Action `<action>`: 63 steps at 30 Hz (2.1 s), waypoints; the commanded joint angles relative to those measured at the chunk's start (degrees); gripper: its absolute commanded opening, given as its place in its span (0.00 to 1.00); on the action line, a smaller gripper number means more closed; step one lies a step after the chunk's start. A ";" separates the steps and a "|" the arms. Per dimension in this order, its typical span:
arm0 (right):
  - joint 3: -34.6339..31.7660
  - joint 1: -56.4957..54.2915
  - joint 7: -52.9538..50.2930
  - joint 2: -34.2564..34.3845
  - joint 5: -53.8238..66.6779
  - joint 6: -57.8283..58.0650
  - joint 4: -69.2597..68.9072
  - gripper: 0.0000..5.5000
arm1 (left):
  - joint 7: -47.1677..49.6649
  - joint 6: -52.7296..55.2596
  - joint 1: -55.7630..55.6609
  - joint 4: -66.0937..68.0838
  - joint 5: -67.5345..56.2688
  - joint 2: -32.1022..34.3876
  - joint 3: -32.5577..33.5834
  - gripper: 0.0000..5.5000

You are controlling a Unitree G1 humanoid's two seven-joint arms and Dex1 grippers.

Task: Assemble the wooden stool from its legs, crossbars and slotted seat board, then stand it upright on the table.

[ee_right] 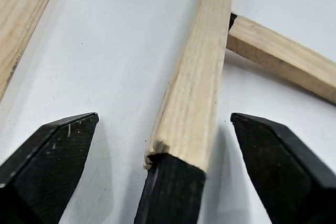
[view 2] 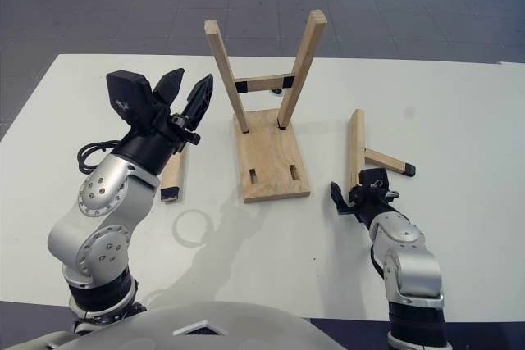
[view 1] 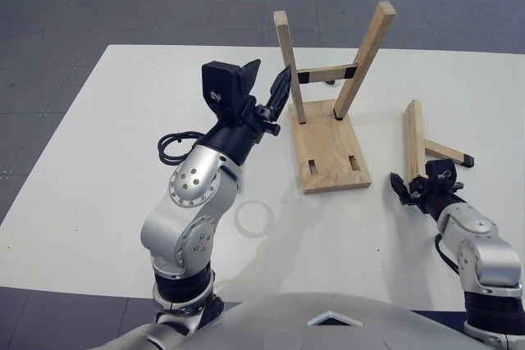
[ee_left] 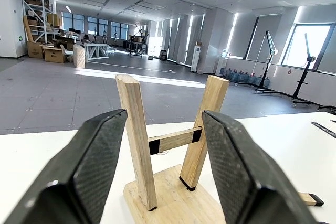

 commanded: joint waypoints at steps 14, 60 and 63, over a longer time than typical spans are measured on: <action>-4.08 -14.42 -3.04 -2.87 -7.19 -12.03 7.41 0.26 | -3.68 5.69 -2.87 3.48 -5.99 3.01 6.79 0.48; -7.76 -13.74 -4.52 -1.69 -6.40 -10.52 8.88 0.18 | -0.54 13.61 -4.99 4.22 -14.41 0.80 10.65 0.48; -5.64 -19.47 -4.65 -5.40 -11.95 -24.29 5.51 0.18 | -3.58 20.07 -10.76 8.35 -27.35 2.11 18.80 0.48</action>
